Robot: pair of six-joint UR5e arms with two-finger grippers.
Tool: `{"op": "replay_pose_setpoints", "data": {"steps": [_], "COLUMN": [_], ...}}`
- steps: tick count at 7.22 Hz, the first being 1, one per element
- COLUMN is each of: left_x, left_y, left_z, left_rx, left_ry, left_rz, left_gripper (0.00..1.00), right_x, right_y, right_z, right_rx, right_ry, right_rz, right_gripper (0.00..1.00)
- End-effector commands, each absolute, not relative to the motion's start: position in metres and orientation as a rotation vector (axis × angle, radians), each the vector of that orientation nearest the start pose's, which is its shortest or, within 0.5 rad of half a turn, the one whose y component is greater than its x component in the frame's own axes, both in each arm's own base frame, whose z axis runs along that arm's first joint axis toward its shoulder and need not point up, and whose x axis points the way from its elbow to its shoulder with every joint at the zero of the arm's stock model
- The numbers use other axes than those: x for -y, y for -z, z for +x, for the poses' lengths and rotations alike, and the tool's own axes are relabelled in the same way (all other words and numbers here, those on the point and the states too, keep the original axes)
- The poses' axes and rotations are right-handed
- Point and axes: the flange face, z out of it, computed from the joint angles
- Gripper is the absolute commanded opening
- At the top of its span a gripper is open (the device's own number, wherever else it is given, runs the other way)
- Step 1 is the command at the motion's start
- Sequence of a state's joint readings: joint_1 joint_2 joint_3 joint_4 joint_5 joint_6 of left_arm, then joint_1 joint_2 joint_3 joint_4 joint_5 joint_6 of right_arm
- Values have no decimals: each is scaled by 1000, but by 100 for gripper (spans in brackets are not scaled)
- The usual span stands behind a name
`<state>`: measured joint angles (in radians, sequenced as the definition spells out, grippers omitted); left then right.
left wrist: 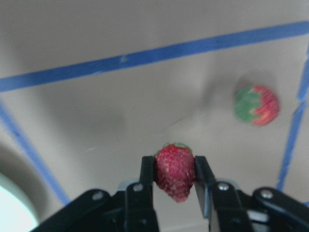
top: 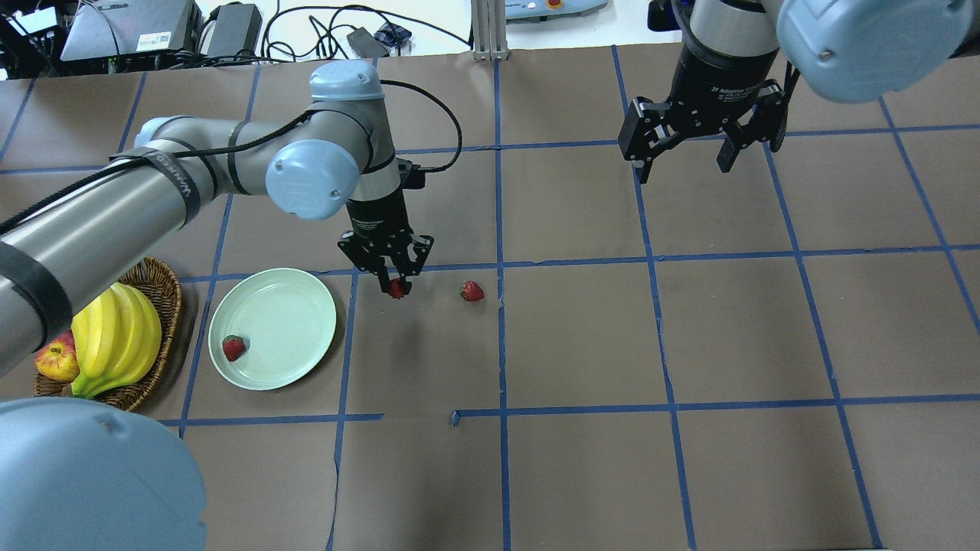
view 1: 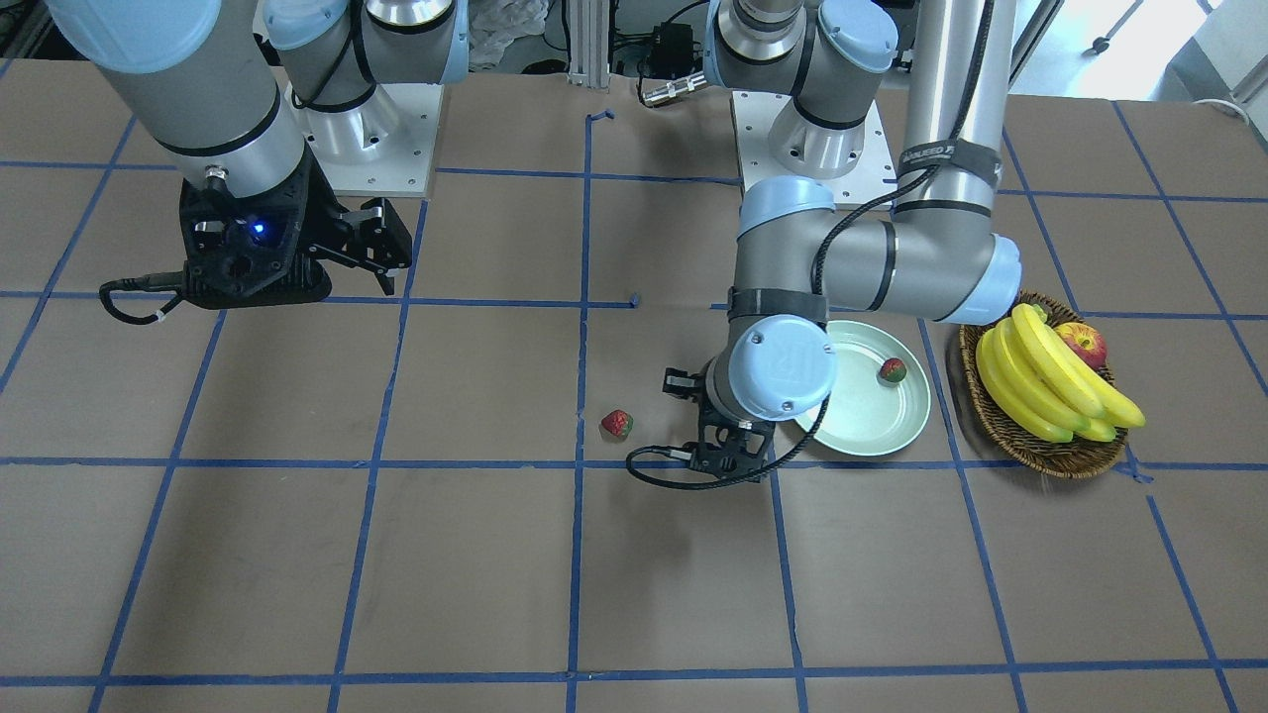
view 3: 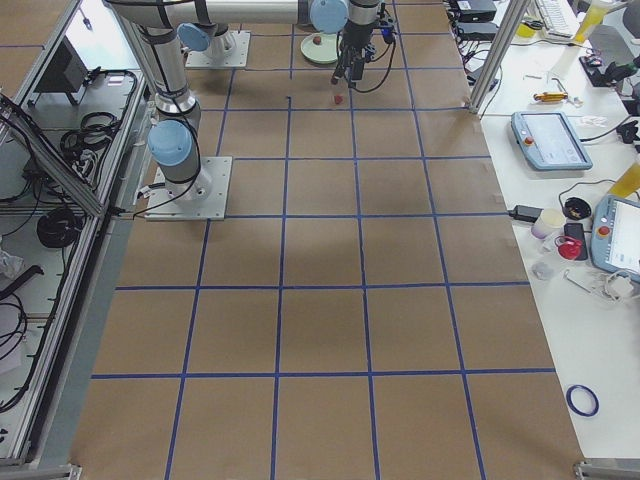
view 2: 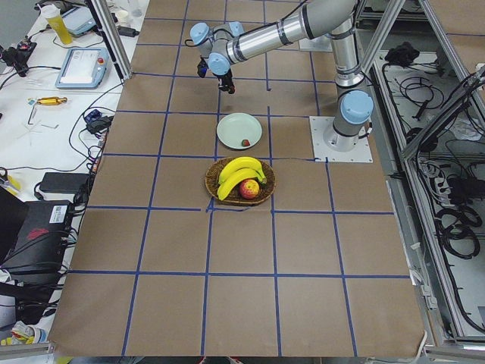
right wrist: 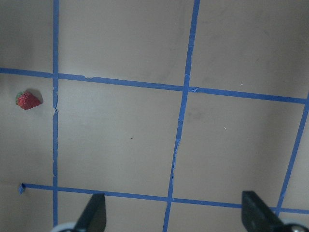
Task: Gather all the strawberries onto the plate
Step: 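Carry the strawberry onto the green plate and release it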
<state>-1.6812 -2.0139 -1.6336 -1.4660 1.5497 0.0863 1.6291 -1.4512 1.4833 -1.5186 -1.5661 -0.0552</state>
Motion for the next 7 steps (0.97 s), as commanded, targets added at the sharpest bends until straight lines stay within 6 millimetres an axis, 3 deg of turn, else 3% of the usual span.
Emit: {"op": "replay_pose_setpoints", "data": {"steps": [1, 3, 4, 5, 6, 7], "left_x": [559, 555, 548, 550, 552, 554], "left_y": [-240, -225, -214, -210, -208, -211], "left_z": [-128, -70, -49, -44, -44, -44], "left_rx": [-2928, -2900, -2913, -2907, -2916, -2922], "left_ry": [-723, -829, -870, -875, -852, -839], "left_rz": [437, 506, 510, 504, 500, 491], "left_gripper": [0, 0, 0, 0, 92, 100], "right_x": [525, 525, 525, 525, 525, 525], "right_y": [-464, -464, -464, -464, -464, -464], "right_z": [165, 165, 165, 165, 165, 165], "right_rx": [-3128, -3126, -3128, -3125, -3126, -3123], "right_ry": [-132, -132, -132, -130, -130, -130], "right_rz": [-177, -177, -177, -177, -177, -177], "right_gripper": [100, 100, 100, 100, 100, 100]}}
